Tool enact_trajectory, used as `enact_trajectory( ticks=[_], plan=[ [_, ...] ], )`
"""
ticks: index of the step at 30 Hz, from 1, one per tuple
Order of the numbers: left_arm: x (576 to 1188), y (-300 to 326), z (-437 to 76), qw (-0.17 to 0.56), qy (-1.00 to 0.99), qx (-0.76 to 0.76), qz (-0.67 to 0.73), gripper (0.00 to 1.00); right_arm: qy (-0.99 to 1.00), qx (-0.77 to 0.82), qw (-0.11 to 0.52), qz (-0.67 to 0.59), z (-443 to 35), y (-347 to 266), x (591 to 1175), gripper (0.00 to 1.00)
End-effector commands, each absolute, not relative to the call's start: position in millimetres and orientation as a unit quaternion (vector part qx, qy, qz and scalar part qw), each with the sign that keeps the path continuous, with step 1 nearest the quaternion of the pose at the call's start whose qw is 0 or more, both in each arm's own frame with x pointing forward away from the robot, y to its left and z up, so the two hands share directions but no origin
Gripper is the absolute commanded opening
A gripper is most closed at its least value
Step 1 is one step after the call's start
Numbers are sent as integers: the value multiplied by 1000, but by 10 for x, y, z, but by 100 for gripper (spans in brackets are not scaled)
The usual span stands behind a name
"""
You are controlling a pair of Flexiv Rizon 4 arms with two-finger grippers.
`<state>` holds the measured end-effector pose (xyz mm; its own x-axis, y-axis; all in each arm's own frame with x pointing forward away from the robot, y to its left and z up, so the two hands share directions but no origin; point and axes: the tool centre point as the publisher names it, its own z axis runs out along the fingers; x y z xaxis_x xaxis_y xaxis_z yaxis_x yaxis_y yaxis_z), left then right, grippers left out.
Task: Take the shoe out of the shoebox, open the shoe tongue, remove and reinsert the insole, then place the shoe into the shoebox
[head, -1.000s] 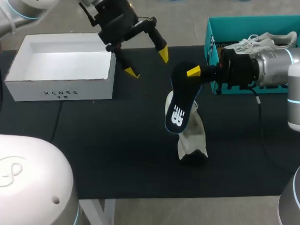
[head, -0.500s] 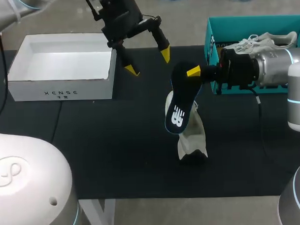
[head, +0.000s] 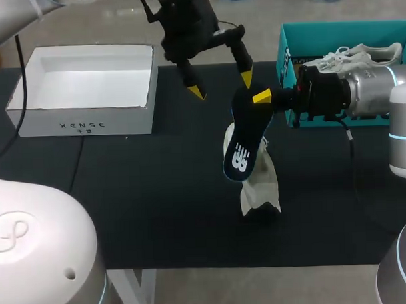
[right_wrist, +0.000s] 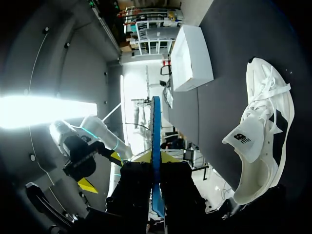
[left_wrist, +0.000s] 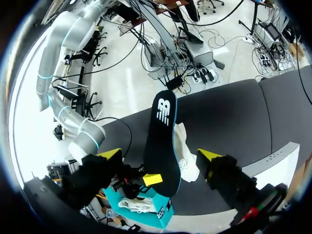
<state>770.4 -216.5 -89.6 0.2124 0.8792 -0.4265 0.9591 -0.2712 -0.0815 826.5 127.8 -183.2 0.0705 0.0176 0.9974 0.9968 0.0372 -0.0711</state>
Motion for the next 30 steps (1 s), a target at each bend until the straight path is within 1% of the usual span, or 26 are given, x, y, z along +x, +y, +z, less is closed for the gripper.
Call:
enact_trajectory(
  ticks=[1, 10, 20, 28, 30],
  plan=[
    [7552, -2334, -826, 113, 617, 763, -160, 100, -495, -513, 522, -468, -1829, 1280, 8253, 0],
    [7649, -2470, -651, 120, 622, 766, -106, 100, -495, -513, 522, -468, -1829, 1280, 8253, 0],
    [8132, -2507, -533, 92, 619, 778, -62, 100, -495, -513, 522, -468, -1829, 1280, 8253, 0],
    [8289, -2524, -522, 65, 618, 783, -37, 100, -495, -513, 522, -468, -1829, 1280, 8253, 0],
    [8311, -2504, -530, 62, 639, 767, -12, 100, -495, -513, 522, -468, -1829, 1280, 8253, 0]
  ],
)
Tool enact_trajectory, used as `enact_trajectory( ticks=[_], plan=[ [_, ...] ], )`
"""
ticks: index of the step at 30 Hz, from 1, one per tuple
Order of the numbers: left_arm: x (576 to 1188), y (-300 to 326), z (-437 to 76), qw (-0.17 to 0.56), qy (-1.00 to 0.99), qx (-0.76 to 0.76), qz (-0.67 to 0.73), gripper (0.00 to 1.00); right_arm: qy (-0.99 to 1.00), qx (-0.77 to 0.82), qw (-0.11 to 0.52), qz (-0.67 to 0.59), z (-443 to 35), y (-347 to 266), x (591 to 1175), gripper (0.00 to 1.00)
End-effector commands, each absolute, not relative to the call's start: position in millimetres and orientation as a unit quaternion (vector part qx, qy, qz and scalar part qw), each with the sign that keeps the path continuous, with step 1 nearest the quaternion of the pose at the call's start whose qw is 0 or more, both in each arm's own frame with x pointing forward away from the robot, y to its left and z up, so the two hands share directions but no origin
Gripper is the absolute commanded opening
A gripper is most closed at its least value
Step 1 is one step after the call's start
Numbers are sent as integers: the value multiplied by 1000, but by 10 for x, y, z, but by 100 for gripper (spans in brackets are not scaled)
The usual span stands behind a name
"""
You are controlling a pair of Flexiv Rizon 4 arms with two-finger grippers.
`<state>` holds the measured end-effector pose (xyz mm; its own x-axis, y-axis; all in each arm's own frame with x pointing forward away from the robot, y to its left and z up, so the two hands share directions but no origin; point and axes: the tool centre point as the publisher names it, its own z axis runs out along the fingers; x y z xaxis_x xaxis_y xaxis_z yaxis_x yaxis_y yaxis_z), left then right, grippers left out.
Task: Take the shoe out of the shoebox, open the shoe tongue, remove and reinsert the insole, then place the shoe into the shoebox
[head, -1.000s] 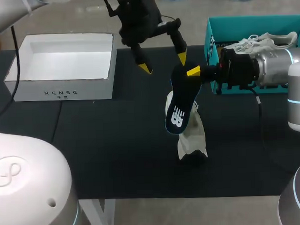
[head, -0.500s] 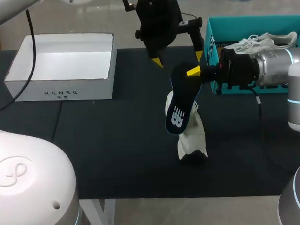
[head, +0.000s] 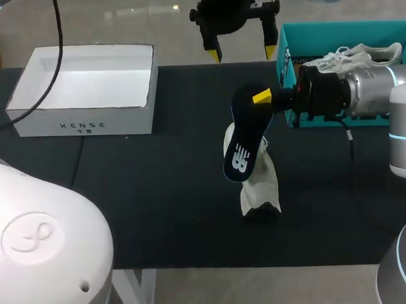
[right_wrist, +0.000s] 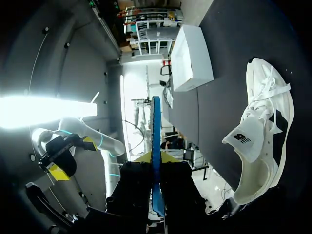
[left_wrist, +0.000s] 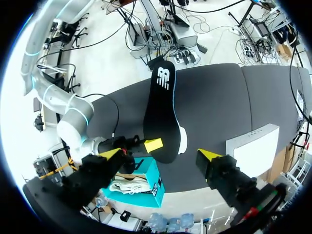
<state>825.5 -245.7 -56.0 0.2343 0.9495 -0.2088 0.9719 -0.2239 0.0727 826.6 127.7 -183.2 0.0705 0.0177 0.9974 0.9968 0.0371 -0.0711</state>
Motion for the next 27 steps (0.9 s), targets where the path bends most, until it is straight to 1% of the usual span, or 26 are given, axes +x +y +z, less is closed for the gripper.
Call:
enact_trajectory(
  ticks=[1, 17, 20, 22, 24, 27],
  plan=[
    [8311, -2504, -530, 62, 639, 767, -12, 100, -495, -513, 522, -468, -1829, 1280, 8253, 0],
    [8311, -2504, -530, 62, 639, 767, -12, 100, -495, -513, 522, -468, -1829, 1280, 8253, 0],
    [8344, -2333, -610, 91, 650, 747, -105, 100, -495, -513, 522, -468, -1829, 1280, 8253, 0],
    [8348, -2203, -663, 127, 654, 721, -189, 100, -495, -513, 522, -468, -1829, 1280, 8253, 0],
    [8340, -2115, -785, 141, 669, 705, -190, 100, -495, -513, 522, -468, -1829, 1280, 8253, 0],
    [8302, -2008, -931, 159, 672, 669, -276, 100, -495, -513, 522, -468, -1829, 1280, 8253, 0]
  ],
)
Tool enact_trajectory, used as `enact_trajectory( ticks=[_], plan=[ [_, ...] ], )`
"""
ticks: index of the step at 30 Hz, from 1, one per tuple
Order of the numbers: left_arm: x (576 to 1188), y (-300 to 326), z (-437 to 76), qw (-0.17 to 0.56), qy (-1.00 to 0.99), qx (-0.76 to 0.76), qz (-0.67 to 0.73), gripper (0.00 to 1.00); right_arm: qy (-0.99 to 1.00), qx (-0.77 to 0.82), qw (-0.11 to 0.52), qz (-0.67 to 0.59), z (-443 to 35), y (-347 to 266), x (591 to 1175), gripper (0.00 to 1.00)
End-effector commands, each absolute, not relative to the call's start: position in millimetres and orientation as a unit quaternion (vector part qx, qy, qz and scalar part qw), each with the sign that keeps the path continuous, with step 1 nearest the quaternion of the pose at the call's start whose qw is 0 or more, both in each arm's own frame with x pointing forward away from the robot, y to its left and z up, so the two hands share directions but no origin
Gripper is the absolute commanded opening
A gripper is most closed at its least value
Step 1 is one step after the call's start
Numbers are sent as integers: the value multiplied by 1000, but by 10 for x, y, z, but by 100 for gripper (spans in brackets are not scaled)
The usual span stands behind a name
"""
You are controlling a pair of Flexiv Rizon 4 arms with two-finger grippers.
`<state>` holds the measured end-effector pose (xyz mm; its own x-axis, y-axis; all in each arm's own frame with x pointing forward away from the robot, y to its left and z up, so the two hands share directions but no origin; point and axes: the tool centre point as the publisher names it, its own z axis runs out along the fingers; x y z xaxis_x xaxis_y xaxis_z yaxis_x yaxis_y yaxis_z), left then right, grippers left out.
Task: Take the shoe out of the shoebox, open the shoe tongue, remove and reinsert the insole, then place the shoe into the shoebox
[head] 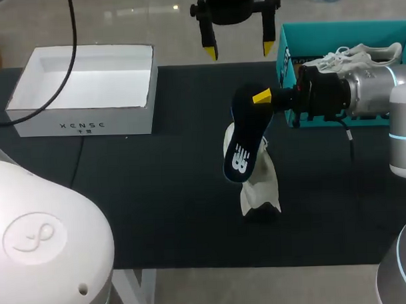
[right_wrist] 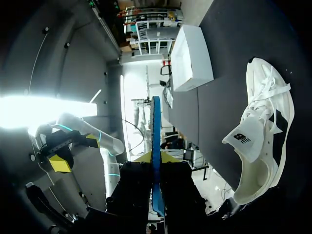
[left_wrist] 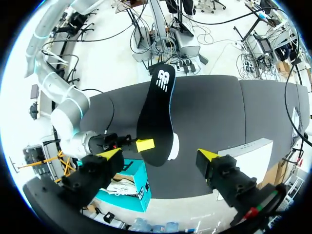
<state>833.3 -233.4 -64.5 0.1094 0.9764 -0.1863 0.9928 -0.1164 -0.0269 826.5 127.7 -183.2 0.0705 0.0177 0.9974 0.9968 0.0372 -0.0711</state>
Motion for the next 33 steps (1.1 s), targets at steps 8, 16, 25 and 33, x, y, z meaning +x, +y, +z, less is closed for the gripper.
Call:
enact_trajectory(
  ticks=[8, 16, 25, 33],
  plan=[
    [8221, -1778, -1094, 234, 620, 576, -478, 100, -495, -513, 522, -468, -1829, 1280, 8253, 0],
    [8188, -1546, -1233, 285, 578, 504, -575, 100, -495, -513, 522, -468, -1829, 1280, 8253, 0],
    [8141, -1440, -1318, 326, 524, 442, -651, 100, -495, -513, 522, -468, -1829, 1280, 8253, 0],
    [8036, -1593, -1371, 256, 546, 536, -591, 100, -495, -513, 522, -468, -1829, 1280, 8253, 0]
  ],
)
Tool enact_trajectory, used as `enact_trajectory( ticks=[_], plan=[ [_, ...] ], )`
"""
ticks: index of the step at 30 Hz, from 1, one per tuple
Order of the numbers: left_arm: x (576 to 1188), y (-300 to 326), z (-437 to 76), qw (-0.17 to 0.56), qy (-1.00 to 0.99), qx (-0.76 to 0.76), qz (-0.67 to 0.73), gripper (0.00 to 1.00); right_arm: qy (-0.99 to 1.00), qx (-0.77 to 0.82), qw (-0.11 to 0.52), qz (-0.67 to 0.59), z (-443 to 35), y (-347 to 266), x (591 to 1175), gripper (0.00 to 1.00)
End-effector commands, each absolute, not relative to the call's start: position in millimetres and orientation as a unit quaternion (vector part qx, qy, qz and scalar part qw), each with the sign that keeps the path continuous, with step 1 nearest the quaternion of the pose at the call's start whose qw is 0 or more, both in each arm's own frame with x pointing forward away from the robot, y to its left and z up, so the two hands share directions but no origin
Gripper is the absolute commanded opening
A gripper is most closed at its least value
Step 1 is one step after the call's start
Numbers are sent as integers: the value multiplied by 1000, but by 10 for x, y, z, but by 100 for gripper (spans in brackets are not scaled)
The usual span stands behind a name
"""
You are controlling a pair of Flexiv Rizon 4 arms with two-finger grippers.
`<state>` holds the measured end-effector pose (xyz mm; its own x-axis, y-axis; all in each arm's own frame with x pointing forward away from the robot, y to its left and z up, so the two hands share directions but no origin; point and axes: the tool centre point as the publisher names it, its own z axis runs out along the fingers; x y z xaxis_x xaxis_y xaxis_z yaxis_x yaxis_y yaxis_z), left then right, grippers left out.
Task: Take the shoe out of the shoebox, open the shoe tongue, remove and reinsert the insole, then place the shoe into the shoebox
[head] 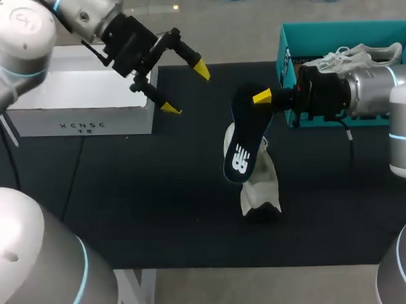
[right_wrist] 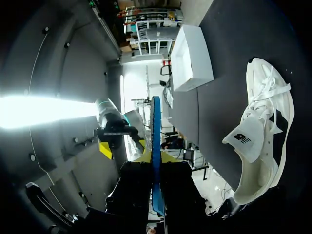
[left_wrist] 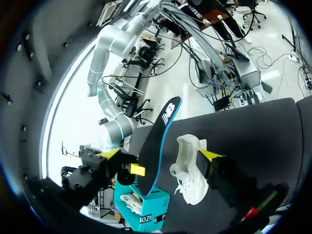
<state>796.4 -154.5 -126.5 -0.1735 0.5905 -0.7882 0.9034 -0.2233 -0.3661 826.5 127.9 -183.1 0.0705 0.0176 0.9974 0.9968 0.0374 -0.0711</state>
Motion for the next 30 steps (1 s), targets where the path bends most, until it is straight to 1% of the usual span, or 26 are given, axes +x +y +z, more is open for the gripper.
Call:
enact_trajectory(
  ticks=[1, 9, 13, 19, 25, 30],
  plan=[
    [8036, -1593, -1371, 256, 546, 536, -591, 100, -495, -513, 522, -468, -1829, 1280, 8253, 0],
    [8036, -1593, -1371, 256, 546, 536, -591, 100, -495, -513, 522, -468, -1829, 1280, 8253, 0],
    [8055, -1522, -1306, 310, 549, 566, -531, 100, -495, -513, 522, -468, -1829, 1280, 8253, 0],
    [7957, -1426, -1442, 371, 530, 550, -529, 100, -495, -513, 522, -468, -1829, 1280, 8253, 0],
    [7850, -1500, -1625, 407, 519, 543, -521, 100, -495, -513, 522, -468, -1829, 1280, 8253, 0],
    [7777, -1736, -1705, 408, 507, 555, -518, 100, -495, -513, 522, -468, -1829, 1280, 8253, 0]
  ],
)
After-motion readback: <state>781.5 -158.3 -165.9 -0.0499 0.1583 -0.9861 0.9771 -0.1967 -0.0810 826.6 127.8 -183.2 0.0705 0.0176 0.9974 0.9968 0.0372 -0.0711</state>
